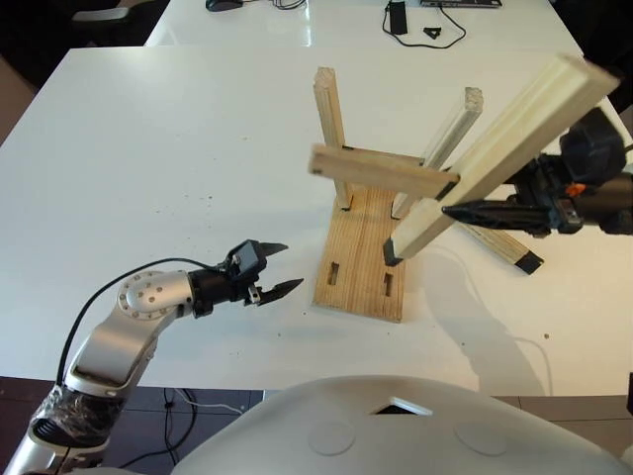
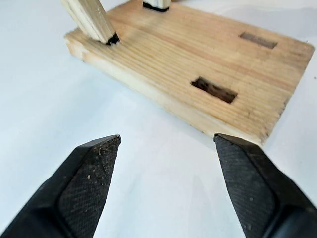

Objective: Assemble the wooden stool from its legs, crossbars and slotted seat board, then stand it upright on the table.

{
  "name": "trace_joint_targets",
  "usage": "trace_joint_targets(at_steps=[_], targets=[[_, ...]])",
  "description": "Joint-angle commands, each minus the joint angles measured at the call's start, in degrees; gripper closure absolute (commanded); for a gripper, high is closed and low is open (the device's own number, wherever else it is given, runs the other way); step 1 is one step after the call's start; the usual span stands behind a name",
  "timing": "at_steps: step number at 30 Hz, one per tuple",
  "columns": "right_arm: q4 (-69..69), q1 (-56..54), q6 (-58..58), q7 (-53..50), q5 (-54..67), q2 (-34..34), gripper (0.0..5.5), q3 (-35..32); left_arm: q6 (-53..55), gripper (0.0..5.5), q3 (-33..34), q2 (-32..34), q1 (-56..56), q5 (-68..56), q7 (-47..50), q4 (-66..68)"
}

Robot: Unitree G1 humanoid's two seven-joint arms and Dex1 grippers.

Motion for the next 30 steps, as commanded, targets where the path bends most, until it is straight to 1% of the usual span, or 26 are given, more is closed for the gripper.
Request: trace_joint_targets(at_steps=[1,7,21,25,30], targets=[[-0.75,3.46,-2.06,1.47,-3.72,-1.30,3.51,2.77,0.17,2.02,0.74,-1.11,0.63,0.32,1.14,-1.37],[-0.74,6.93,-6.31,1.99,-8.99,-0.29,3.51,6.23,0.42,2.02,1.22,-1.55,-0.37,-0.18,0.65,-1.57],[-0.26,8.73,-10.37,-0.25,-12.06,2.61,3.51,8.44,0.19,2.02,1.90,-1.24,-0.79,0.31,-0.70,-0.82],[0.49,9.96,-12.33,0.08,-15.20,2.04,3.51,9.95,0.29,2.02,2.01,-1.26,-1.06,0.31,-0.71,-0.66],[3.01,11.28,-17.56,-0.73,-21.58,2.06,3.51,13.52,0.21,2.02,2.06,-1.32,-1.46,0.42,-0.77,-0.16]])
